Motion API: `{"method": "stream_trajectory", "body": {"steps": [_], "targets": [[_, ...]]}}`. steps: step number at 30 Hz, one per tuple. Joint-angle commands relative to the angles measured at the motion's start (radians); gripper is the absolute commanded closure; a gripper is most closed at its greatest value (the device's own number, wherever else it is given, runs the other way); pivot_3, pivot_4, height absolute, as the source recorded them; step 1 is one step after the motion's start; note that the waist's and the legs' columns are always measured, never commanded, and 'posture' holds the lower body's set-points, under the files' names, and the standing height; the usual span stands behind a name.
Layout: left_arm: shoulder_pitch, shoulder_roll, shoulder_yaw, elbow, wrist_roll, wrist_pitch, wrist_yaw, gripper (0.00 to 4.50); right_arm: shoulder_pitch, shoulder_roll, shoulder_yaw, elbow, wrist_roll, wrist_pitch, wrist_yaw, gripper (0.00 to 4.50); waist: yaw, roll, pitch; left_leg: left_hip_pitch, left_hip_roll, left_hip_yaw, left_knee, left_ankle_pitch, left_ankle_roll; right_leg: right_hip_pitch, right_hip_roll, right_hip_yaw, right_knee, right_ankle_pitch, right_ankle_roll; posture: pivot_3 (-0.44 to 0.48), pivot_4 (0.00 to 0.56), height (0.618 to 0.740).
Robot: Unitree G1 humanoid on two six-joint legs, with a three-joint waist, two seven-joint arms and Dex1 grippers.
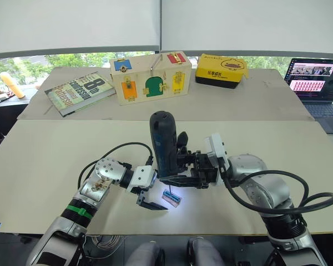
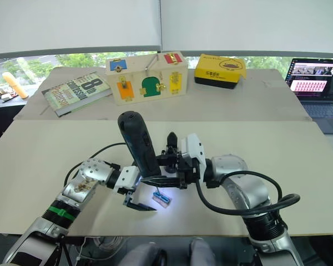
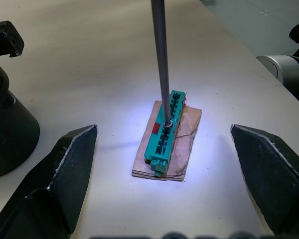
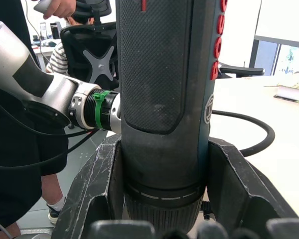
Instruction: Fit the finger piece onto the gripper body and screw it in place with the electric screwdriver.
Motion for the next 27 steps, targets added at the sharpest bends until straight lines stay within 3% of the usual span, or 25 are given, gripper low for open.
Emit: {"method": "stream_trajectory", "body": {"steps": [1,9,17,20,27], "targets": [[-0.013,-0.003,0.006,-0.009,-0.009,-0.003,0.009,0.00,-0.006,-0.002,-0.020,-0.059,0.025,-0.010,-0.011,2.61,0.000,0.000,0.000,0.000,0.000,0.000,0.000,0.000,0.000,0.000,0.000,0.000,0.000,0.000,0.000,0.000,0.150,0.740],[0.015,0.029,0.041,-0.064,-0.044,0.055,0.025,0.00,-0.060,-0.003,-0.084,-0.137,0.133,0.088,-0.088,2.61,-0.001,0.000,0.000,0.000,0.000,0.000,0.000,0.000,0.000,0.000,0.000,0.000,0.000,0.000,0.000,0.000,0.150,0.740],[0.045,0.085,0.141,-0.125,-0.131,0.221,0.081,0.00,-0.148,-0.063,-0.187,-0.165,0.270,0.207,-0.159,2.61,0.001,0.000,0.000,0.000,0.000,0.000,-0.001,0.000,0.000,0.000,0.000,0.000,0.000,0.000,0.000,0.000,0.150,0.740],[0.031,0.040,0.170,-0.107,-0.138,0.293,0.179,0.00,-0.174,-0.100,-0.223,-0.159,0.293,0.228,-0.173,2.61,0.004,0.000,0.000,0.000,0.000,-0.001,-0.001,0.000,0.000,0.000,0.000,0.000,0.000,0.000,0.000,0.000,0.150,0.740],[0.009,-0.089,0.124,-0.034,-0.051,0.285,0.346,0.00,-0.162,-0.168,-0.257,-0.178,0.319,0.248,-0.176,2.61,0.003,-0.001,0.000,0.000,-0.001,0.000,-0.001,0.000,0.000,0.000,-0.001,0.000,-0.001,0.000,0.000,0.000,0.150,0.740]]}}
